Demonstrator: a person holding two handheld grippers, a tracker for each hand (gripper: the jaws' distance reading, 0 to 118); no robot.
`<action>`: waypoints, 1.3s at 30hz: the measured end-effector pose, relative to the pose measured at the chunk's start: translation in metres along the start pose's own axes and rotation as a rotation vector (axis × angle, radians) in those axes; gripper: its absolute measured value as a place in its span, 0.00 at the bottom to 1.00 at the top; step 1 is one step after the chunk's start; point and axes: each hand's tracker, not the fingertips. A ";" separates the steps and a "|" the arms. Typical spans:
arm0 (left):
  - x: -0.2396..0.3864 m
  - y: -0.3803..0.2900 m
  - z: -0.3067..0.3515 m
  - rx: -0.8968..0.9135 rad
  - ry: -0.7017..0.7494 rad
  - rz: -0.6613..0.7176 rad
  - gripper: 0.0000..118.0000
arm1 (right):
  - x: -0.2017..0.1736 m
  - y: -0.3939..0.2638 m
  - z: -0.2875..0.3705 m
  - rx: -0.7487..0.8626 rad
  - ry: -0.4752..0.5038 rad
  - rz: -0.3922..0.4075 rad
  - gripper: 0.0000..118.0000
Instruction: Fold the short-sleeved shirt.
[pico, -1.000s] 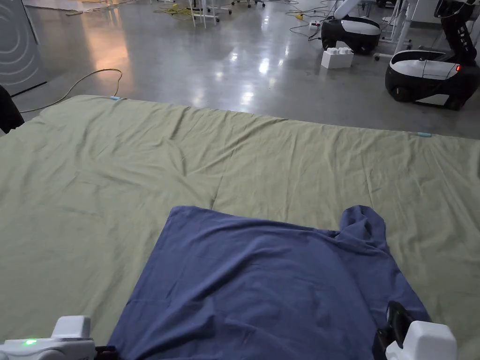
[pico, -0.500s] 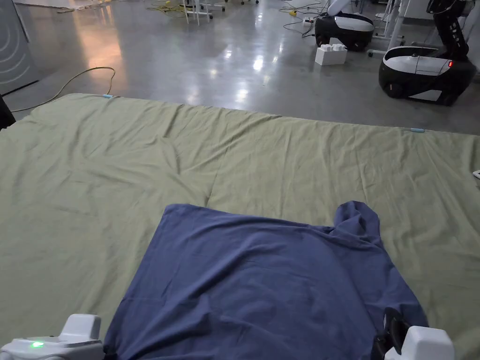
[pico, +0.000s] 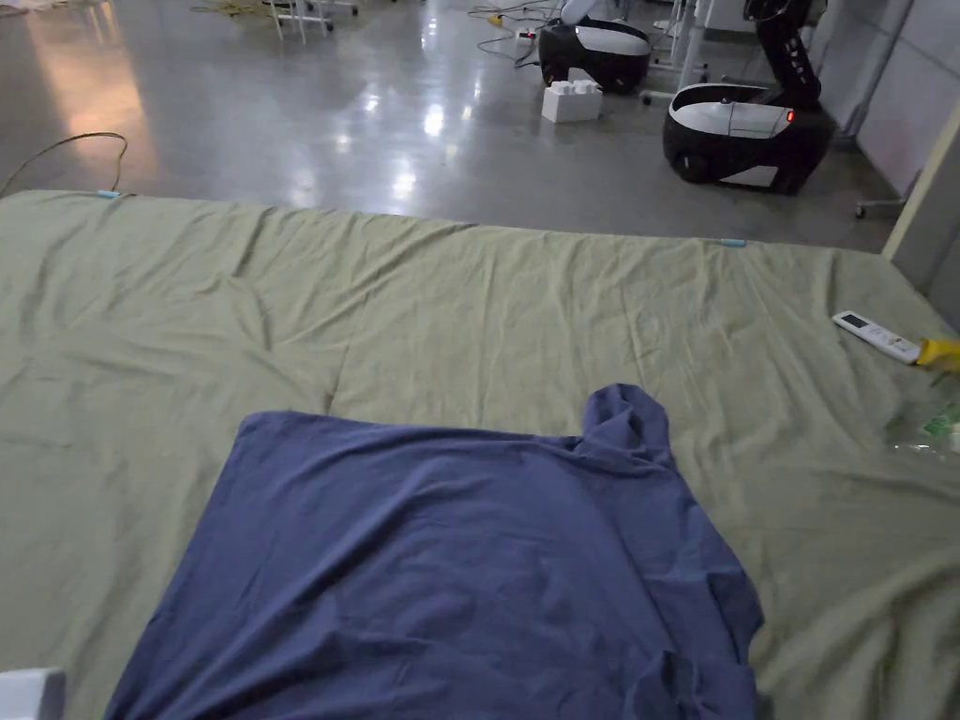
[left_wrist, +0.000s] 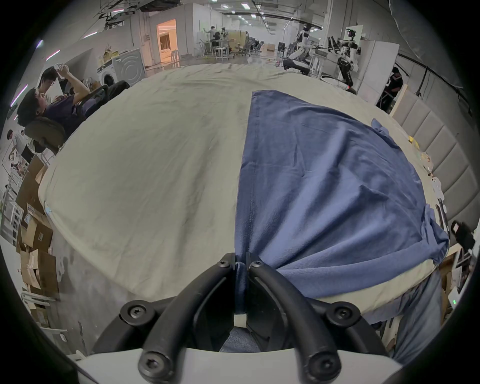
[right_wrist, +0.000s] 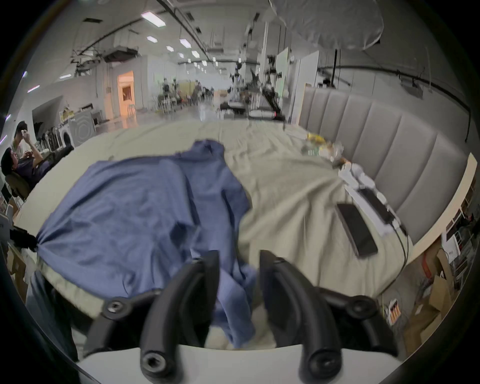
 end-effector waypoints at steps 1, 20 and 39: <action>0.001 0.000 -0.001 0.000 0.002 -0.001 0.06 | 0.002 -0.005 -0.005 -0.063 0.017 0.015 0.43; -0.005 -0.002 0.002 0.018 -0.024 0.030 0.06 | -0.021 -0.011 -0.041 -0.247 0.027 0.168 0.05; 0.009 0.029 0.017 0.171 -0.050 0.025 0.06 | -0.008 0.033 -0.017 -0.117 0.026 0.069 0.04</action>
